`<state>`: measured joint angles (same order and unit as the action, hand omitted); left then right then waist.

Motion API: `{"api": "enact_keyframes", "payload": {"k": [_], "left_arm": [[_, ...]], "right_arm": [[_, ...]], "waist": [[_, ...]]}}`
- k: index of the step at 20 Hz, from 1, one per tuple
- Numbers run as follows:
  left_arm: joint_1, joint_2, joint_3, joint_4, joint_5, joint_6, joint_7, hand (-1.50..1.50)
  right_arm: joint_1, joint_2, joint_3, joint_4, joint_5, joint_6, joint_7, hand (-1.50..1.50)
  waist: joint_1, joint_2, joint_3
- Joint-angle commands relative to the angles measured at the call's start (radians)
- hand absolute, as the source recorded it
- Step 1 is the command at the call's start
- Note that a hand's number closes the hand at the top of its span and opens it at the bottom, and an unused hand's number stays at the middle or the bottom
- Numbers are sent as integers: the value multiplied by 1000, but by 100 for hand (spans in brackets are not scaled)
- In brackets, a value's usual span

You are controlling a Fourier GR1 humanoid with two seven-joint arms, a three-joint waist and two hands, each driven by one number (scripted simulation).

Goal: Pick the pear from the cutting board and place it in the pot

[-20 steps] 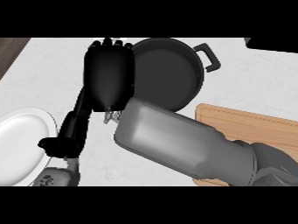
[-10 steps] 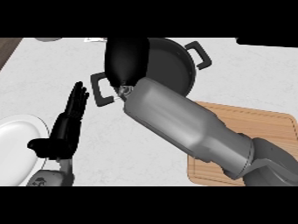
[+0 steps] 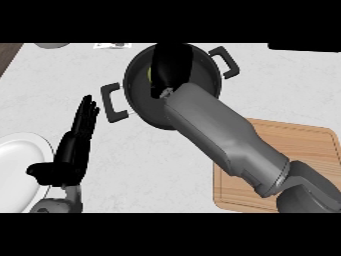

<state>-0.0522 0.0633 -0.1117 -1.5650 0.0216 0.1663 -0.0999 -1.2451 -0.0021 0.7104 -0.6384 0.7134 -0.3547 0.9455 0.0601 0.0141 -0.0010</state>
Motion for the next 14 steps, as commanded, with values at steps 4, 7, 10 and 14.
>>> {"api": "enact_keyframes", "payload": {"k": [4, 7, 10, 14], "left_arm": [[37, 5, -10, -20, -2, -19, -30, 0], [11, -11, 1, 47, -7, -10, -63, 0], [24, -18, -3, 9, -5, -1, -38, 0], [9, -2, 5, -9, -16, 8, 0, 0]], "right_arm": [[65, 2, -85, 170, -116, -95, -92, 150], [98, 2, -61, 195, -149, -41, 3, -150], [117, 2, -97, 195, -221, -21, -134, -150], [124, 2, -172, 151, -259, -179, -311, -150]], "waist": [[11, 6, 1], [5, 5, 0], [0, 2, 1], [-6, 2, 2]]}}
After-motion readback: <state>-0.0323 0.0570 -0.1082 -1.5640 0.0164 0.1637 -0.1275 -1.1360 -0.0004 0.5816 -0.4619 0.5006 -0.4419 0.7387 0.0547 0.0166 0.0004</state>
